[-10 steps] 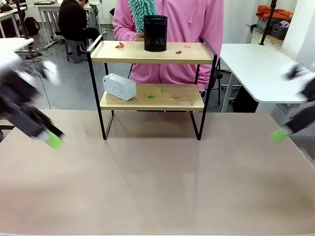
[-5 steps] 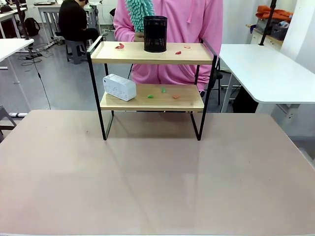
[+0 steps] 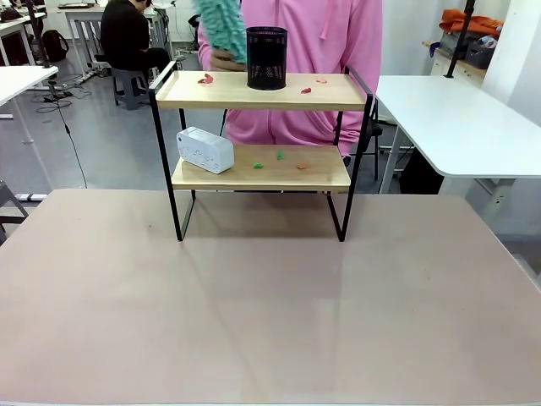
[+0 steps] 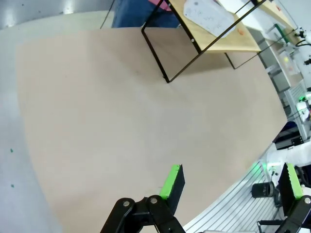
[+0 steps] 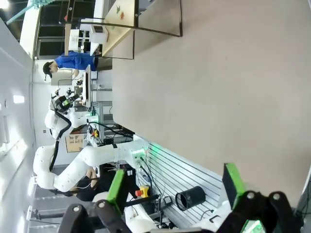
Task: Clean the shelf.
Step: Pick up the Duster from the human.
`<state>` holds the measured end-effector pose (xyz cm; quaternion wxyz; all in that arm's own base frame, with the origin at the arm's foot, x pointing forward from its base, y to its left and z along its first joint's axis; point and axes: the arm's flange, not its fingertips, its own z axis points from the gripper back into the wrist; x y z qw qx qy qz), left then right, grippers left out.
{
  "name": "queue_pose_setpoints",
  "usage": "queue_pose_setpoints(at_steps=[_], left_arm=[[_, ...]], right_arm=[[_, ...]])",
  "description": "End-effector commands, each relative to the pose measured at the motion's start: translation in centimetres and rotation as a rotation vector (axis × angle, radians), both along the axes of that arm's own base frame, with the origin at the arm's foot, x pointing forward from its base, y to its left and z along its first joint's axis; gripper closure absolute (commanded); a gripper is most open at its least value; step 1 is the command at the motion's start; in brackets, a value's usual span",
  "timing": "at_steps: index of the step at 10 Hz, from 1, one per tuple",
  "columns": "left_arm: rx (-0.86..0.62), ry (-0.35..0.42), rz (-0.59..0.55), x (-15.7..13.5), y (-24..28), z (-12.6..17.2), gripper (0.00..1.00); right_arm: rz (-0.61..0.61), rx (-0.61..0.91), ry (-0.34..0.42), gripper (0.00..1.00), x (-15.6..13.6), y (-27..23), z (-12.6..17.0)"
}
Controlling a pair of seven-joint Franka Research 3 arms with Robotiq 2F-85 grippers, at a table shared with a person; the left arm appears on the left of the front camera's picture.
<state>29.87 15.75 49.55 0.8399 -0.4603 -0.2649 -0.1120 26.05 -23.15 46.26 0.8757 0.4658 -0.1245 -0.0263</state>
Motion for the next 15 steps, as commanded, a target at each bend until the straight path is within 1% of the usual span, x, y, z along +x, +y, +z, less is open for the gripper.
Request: queue_pose_setpoints(at_steps=[1,9,10,12,13,14,15], left_arm=[[0.009,-0.022,-0.011,-0.3,0.7,-0.5,0.00],[0.009,-0.022,-0.011,-0.3,0.7,-0.5,0.00],[0.011,0.000,0.005,-0.3,0.6,-0.5,0.00],[-0.032,0.014,0.056,2.8,0.1,2.1,0.00],[-0.103,0.052,0.086,5.3,0.6,4.2,0.00],[-0.198,0.088,0.174,9.5,1.5,6.4,0.00],[-0.279,0.137,0.199,13.1,1.8,7.5,0.00]], right_arm=[[0.018,-0.011,-0.021,0.00,-0.7,-0.8,-0.2],[0.018,-0.011,-0.021,0.00,-0.7,-0.8,-0.2],[0.018,-0.011,-0.021,0.00,-0.7,-0.8,-0.2],[0.018,-0.011,-0.021,0.00,-0.7,-0.8,-0.2],[0.018,-0.011,-0.021,0.00,-0.7,-0.8,-0.2],[0.018,-0.011,-0.021,0.00,-0.7,-0.8,-0.2],[0.018,-0.011,-0.021,0.00,-0.7,-0.8,-0.2]])
